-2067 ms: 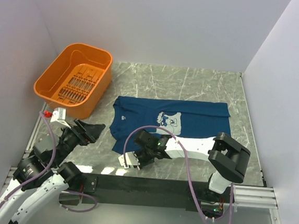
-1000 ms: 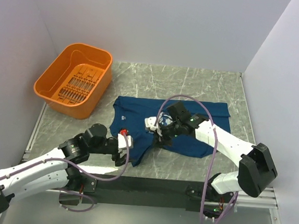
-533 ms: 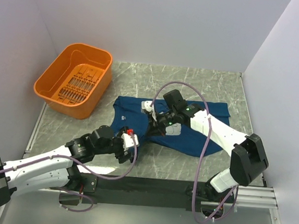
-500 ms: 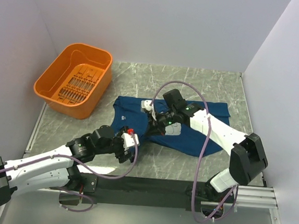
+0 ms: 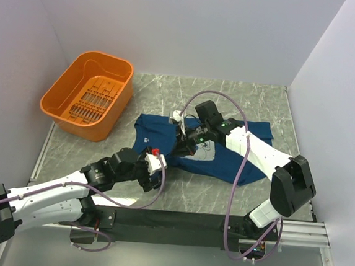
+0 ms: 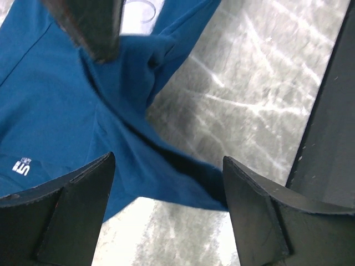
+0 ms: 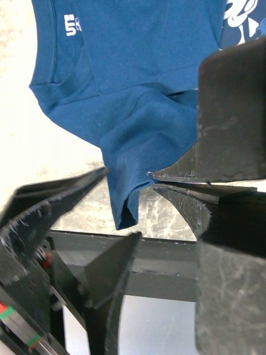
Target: Fold and stack the t-shirts
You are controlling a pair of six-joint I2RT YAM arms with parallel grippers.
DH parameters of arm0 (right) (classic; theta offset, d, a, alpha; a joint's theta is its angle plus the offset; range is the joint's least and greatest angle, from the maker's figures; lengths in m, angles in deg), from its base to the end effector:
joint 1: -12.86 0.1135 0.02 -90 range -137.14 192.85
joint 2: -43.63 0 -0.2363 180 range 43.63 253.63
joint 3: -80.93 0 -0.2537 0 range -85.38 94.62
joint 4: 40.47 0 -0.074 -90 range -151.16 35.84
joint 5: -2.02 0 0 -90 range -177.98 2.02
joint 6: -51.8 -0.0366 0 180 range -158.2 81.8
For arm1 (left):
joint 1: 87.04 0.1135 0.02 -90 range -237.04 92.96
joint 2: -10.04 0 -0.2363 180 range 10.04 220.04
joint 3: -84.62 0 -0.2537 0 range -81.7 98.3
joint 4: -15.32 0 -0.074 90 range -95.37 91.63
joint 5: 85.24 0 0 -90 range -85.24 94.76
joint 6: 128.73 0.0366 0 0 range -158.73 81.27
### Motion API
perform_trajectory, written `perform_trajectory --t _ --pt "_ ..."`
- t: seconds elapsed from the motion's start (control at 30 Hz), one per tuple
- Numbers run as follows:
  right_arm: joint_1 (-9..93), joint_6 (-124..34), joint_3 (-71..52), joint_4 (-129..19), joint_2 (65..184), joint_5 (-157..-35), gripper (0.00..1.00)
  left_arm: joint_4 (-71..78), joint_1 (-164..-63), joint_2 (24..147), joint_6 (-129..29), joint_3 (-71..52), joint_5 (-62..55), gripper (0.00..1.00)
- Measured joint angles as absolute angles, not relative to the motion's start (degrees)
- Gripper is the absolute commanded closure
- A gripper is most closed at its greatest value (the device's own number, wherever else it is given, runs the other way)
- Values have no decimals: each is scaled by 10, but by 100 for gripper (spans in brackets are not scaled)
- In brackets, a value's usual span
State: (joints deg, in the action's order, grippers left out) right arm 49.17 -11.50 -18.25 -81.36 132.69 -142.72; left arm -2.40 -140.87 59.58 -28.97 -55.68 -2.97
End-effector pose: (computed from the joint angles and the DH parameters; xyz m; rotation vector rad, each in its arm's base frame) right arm 0.2478 0.2192 0.2415 -1.5385 1.6835 1.2251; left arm 0.1226 -0.1760 0.1989 1.1809 1.7415 -0.6097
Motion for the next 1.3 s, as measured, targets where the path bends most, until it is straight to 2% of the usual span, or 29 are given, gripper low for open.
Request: perform_trajectory --t 0.2,0.5,0.53,0.9,1.17,1.2,1.23,1.3 --pt "488 -139 -166 -801 1340 -1430 100 -21 -1409 607 -310 -543 -32 17" --pt "458 -182 -166 -773 1340 -1442 100 -42 -1409 685 -345 -500 46 31" --pt "456 -187 -166 -771 1340 -1443 100 -46 -1409 690 -349 -495 55 37" --pt "451 -212 -166 -753 1340 -1446 100 -68 -1409 683 -364 -472 109 63" --pt "450 -215 -166 -751 1340 -1446 100 -87 -1409 680 -366 -466 120 94" --pt "450 -215 -166 -751 1340 -1446 100 -89 -1409 680 -366 -465 123 93" --pt "450 -216 -166 -751 1340 -1446 100 -92 -1409 680 -366 -463 125 84" --pt "450 -217 -166 -751 1340 -1445 100 -96 -1409 677 -365 -460 128 73"
